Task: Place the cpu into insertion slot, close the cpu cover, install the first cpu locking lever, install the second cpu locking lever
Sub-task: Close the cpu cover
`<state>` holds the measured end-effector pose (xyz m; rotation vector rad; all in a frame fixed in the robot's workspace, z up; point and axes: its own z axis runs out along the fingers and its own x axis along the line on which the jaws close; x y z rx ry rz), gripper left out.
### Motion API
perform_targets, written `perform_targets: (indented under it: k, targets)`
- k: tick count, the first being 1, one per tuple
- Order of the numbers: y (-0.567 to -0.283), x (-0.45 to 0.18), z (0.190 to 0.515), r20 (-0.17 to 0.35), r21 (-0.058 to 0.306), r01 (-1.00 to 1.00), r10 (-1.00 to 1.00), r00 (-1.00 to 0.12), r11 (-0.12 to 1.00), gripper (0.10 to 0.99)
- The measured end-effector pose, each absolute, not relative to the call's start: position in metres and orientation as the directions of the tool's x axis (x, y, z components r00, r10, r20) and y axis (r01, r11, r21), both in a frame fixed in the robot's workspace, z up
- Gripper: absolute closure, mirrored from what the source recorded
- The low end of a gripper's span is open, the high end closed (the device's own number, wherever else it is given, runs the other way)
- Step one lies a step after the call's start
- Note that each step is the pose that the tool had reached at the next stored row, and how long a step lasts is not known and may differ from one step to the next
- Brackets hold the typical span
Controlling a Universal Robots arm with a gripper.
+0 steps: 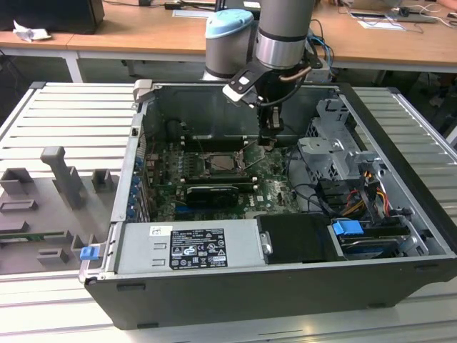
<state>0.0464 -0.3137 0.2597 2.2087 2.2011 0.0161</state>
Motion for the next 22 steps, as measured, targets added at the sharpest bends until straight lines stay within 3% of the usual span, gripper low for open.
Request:
perform_targets:
  k: [12,22]
  targets:
    - [-0.314,0.067,0.249,-0.011,0.024,1.000,1.000,0.004,-0.004,0.980]
    - [-0.314,0.066,0.249,-0.011,-0.020,1.000,1.000,0.003,-0.003,0.980]
